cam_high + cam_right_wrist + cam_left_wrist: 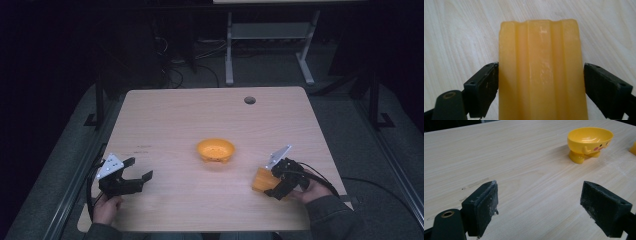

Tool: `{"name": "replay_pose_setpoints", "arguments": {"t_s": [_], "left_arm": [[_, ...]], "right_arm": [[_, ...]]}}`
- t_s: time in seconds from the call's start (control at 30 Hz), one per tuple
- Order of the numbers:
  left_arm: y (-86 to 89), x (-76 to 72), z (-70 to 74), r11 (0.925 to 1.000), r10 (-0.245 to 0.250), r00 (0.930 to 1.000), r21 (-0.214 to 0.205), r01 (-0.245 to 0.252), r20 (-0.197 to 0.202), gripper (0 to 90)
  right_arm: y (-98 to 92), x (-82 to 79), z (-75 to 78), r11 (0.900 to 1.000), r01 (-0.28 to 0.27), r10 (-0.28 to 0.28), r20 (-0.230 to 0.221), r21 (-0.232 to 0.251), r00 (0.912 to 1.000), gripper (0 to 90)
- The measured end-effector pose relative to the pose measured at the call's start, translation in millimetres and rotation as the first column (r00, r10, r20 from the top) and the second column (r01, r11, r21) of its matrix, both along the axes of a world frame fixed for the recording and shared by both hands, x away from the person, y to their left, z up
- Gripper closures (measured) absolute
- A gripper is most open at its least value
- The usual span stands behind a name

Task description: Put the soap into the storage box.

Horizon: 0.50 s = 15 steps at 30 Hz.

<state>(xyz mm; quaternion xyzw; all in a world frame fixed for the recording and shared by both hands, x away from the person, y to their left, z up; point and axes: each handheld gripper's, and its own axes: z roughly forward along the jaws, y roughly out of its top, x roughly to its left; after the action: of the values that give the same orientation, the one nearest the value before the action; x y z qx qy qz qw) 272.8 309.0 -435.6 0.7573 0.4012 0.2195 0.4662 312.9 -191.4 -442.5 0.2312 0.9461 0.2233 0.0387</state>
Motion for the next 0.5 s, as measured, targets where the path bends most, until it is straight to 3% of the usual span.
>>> {"name": "replay_pose_setpoints", "arguments": {"t_s": [0.5], "left_arm": [[0.7,-0.1,0.1,1.0,0.0,1.0,-0.003,0.0,0.005,14.1]], "right_arm": [[2.4,-1.7,-9.9,0.9993,0.005,-0.005,0.017,-0.036,0.9998,17.8]]}}
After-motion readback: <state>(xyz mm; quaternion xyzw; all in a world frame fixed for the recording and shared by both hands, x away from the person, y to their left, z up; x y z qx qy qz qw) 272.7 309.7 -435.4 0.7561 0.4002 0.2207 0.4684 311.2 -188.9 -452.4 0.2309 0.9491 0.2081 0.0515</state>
